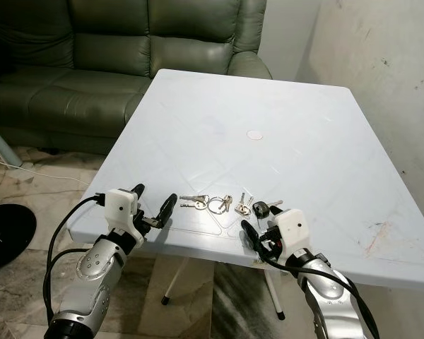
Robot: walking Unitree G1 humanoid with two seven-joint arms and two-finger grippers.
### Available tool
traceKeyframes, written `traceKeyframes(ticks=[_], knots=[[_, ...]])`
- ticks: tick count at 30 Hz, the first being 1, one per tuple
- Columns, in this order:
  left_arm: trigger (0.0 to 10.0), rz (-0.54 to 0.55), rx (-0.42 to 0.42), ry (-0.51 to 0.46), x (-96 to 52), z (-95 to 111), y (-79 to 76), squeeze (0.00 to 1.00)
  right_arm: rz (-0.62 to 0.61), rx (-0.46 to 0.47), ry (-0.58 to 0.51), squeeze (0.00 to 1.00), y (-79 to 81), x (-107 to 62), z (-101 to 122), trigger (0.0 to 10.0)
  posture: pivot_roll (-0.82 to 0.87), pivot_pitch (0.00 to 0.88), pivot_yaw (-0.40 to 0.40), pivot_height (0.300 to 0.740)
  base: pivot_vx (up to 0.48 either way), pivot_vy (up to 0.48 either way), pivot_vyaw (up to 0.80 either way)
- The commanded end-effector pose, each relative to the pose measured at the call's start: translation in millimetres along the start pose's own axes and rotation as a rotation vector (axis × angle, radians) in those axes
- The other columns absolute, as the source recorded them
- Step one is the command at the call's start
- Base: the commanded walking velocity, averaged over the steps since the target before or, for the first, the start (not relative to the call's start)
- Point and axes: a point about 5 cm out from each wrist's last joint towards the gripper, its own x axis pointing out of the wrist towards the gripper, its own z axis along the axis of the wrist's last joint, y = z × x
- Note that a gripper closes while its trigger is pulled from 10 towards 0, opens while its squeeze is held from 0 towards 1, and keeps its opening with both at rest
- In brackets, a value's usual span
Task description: Hang keys on a hook
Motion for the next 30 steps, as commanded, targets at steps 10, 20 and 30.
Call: traceKeyframes(ticks=[10,20,30], knots=[[10.0,-0.010,0.006,-0.010,2.2,4.1,-1.9,0.00,-0.036,0.068,0.053,0.00,3.4,4.4,-2.1,10.0,0.00,0.069,-0.088,0.740,0.000,0.000,0.00],[10.0,0.003,0.002,-0.010,1.3,3.9,-0.7,0.00,-0.093,0.083,0.046,0.00,5.5,7.3,0.1,1.5,0.00,0.079,-0.092,0.740,0.000,0.000,0.00],[10.0,0.004,0.004,-0.010,1.9,4.3,-0.3,0.00,-0.142,0.094,0.028,0.00,2.4,7.6,2.9,0.0,0.00,0.079,-0.087,0.740,0.000,0.000,0.00]])
